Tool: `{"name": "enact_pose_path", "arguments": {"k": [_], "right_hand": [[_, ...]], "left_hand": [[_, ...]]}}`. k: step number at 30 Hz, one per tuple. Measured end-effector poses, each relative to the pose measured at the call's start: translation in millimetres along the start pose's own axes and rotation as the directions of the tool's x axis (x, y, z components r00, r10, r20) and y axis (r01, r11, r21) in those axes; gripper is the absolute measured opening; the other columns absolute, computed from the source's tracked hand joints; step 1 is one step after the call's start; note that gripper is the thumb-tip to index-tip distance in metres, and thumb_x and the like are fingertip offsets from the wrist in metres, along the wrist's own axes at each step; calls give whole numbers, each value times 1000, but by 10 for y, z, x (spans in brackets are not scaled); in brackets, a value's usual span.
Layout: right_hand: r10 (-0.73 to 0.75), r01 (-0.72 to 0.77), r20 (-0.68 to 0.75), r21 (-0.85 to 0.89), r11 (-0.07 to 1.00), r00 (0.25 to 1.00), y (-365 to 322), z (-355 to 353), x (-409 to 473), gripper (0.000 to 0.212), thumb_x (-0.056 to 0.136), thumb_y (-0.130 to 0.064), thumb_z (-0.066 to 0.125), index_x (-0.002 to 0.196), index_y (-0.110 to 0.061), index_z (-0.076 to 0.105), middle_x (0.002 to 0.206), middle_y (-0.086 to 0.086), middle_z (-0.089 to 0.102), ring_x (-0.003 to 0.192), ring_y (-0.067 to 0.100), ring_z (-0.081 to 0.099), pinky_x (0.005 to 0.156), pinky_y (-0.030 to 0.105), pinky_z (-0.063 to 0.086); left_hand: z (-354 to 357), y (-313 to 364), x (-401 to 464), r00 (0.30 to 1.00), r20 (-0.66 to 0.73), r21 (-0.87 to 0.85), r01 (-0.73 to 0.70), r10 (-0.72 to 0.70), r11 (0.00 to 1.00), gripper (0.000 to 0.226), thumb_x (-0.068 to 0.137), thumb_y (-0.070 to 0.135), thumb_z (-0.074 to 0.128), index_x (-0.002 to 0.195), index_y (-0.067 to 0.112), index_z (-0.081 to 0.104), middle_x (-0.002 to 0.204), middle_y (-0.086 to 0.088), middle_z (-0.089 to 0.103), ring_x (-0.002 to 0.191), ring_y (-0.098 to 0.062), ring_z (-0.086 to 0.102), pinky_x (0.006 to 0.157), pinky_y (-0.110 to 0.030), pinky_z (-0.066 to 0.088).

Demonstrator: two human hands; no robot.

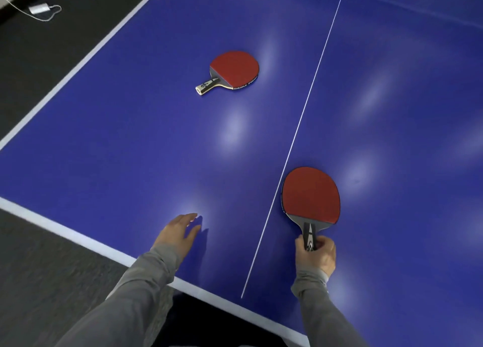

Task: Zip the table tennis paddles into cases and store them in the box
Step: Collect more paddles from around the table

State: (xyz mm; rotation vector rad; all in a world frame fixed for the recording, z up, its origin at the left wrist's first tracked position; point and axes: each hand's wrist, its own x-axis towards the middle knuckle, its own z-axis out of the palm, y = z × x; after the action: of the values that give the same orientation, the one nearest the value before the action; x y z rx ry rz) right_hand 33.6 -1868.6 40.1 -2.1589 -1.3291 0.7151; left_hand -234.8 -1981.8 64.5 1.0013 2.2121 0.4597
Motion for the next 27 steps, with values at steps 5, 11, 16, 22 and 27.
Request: {"name": "enact_pose_path", "arguments": {"k": [5,11,16,22,27], "right_hand": [[18,-16,-75,22,1000,997,-384,194,53,30,68,-20,77,86,-7,57,80,5,57,78,33,58,71,33,40],[64,-58,-129,56,997,990,-1134,532,167,28,70,-21,75,87,-7,57,82,7,59,80,31,58,72,31,38],[178,-179,-40,-30,983,983,-1680,792,337,30,81,-29,65,98,-7,56,92,8,59,88,26,56,81,34,45],[233,-233,-35,-14,972,972,-2147,1027,514,31,84,-25,63,105,-3,55,99,11,58,96,27,56,84,32,43],[266,-267,-24,-38,963,964,-2282,1208,673,33,84,-26,63,107,-3,55,101,11,59,97,25,55,84,29,41]], "left_hand": [[-267,158,593,997,-68,-80,-46,41,996,32,91,13,57,121,2,58,118,-15,62,111,-29,58,95,-34,43],[-715,347,1613,983,-162,-98,-100,83,990,41,90,16,58,129,5,51,127,-14,52,113,-30,55,96,-36,43],[-970,563,2495,975,-201,-45,-107,96,993,57,90,27,58,140,11,36,139,-9,36,128,-27,38,101,-43,40],[-1068,822,3380,975,-196,67,-89,101,994,70,83,42,64,139,13,33,139,-8,34,125,-28,35,96,-43,37],[-1039,952,3909,978,-191,162,-58,89,985,67,79,44,67,132,14,39,132,-8,42,123,-29,37,98,-42,33]]}}
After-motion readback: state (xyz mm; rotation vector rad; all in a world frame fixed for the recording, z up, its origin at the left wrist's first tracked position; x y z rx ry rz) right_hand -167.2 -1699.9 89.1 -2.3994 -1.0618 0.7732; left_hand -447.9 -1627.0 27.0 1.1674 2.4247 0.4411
